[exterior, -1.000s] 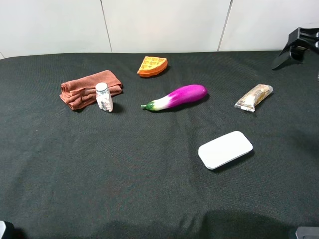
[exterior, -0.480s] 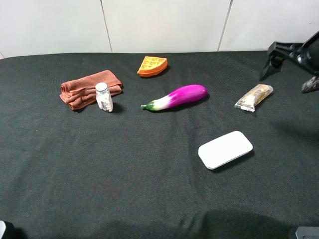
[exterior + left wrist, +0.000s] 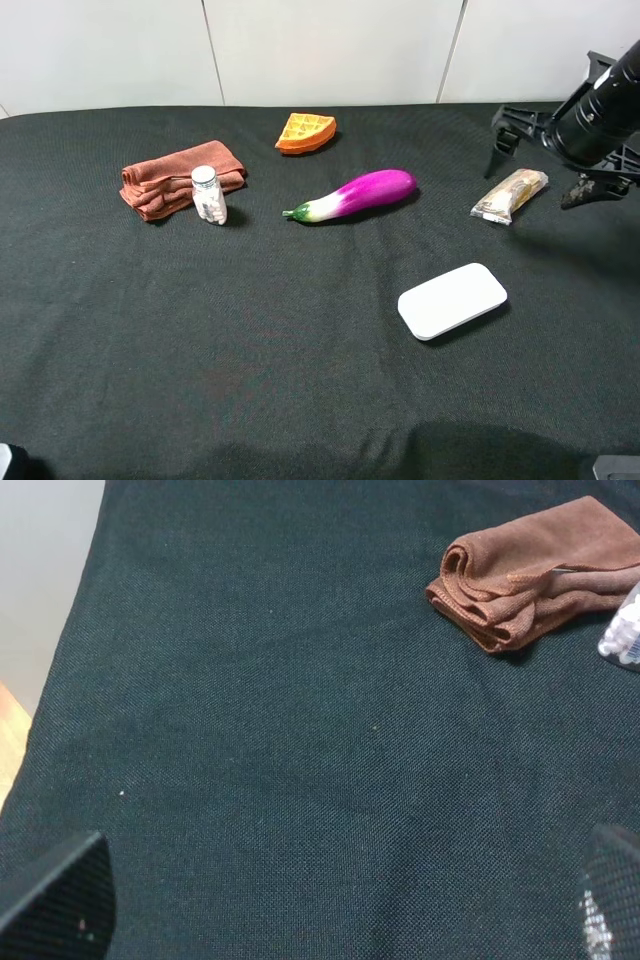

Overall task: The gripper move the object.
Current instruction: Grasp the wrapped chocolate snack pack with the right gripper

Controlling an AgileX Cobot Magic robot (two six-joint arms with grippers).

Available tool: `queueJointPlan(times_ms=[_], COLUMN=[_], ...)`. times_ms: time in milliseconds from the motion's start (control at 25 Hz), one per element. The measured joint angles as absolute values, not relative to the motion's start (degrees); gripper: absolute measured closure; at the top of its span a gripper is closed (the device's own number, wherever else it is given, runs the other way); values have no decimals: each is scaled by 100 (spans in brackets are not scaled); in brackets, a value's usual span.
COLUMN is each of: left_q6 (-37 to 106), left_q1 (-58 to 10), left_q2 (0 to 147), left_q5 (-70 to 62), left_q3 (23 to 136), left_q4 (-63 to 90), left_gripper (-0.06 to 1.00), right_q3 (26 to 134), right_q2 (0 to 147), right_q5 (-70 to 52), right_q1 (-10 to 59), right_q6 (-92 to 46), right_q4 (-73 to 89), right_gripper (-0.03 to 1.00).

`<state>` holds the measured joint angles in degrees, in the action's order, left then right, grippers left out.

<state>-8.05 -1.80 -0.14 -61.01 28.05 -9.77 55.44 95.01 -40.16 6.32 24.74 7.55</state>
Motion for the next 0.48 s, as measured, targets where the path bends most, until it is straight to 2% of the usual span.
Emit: queueJointPlan(times_ms=[480], left_q6=[-805], left_q1=[-180], left_q2=[-14], left_q5=[-6101], left_q3=[2805], left_q4=[-977], left_gripper=[-1], right_q3=[6573], right_q2=[10406], right_q5=[-4343], right_q1=[632], right_q6=[2795], right_q4=[693], right_gripper=[27])
